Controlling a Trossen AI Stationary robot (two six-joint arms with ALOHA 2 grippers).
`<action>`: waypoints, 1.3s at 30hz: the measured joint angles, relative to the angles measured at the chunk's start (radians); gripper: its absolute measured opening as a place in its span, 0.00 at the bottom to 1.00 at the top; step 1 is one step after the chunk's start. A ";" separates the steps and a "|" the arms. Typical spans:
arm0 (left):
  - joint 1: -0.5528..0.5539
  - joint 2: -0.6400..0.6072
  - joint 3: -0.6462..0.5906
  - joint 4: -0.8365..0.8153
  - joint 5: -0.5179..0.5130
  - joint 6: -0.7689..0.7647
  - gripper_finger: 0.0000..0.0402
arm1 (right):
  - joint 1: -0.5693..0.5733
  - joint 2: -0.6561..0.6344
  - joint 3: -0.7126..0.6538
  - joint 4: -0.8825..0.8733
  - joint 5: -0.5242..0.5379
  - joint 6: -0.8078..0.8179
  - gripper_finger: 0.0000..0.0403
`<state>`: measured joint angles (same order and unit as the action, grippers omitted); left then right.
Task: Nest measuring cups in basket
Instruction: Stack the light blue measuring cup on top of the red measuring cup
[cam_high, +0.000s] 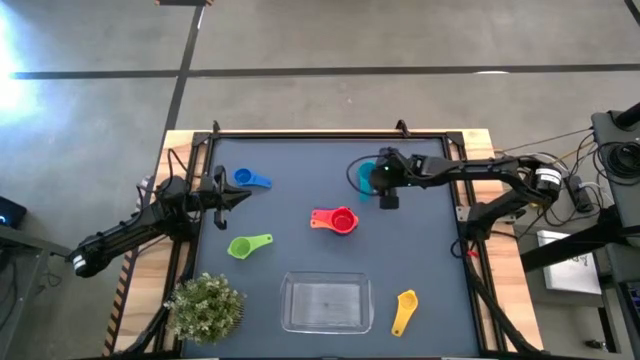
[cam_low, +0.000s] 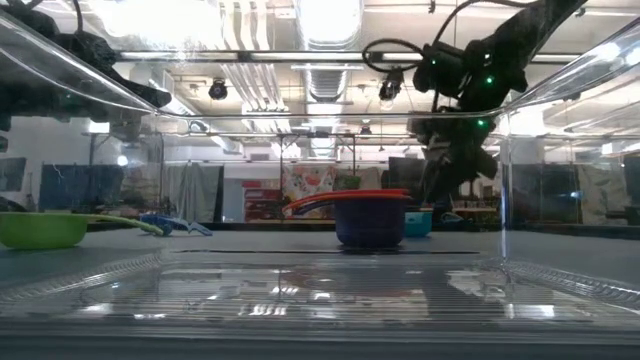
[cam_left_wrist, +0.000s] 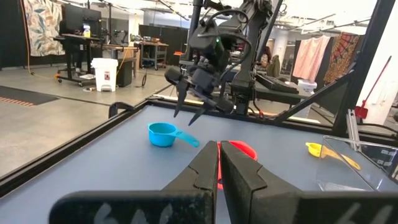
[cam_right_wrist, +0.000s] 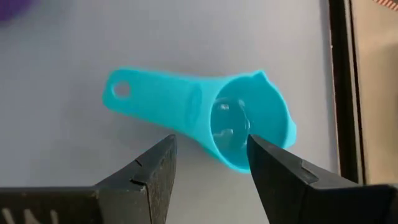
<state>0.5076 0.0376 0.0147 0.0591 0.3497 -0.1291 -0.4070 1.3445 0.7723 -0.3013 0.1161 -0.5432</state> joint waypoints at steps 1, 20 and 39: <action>0.000 0.000 0.000 0.000 0.000 0.000 0.00 | -0.003 0.000 0.000 -0.004 0.008 -0.018 0.46; 0.000 0.000 0.000 0.000 0.000 0.000 0.00 | -0.039 0.000 -0.027 -0.009 0.015 -0.083 0.43; 0.000 0.000 0.000 0.000 0.000 0.000 0.00 | -0.039 0.001 -0.051 0.052 0.010 -0.106 0.43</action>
<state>0.5074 0.0376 0.0147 0.0593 0.3496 -0.1291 -0.4458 1.3453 0.7217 -0.2494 0.1263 -0.6490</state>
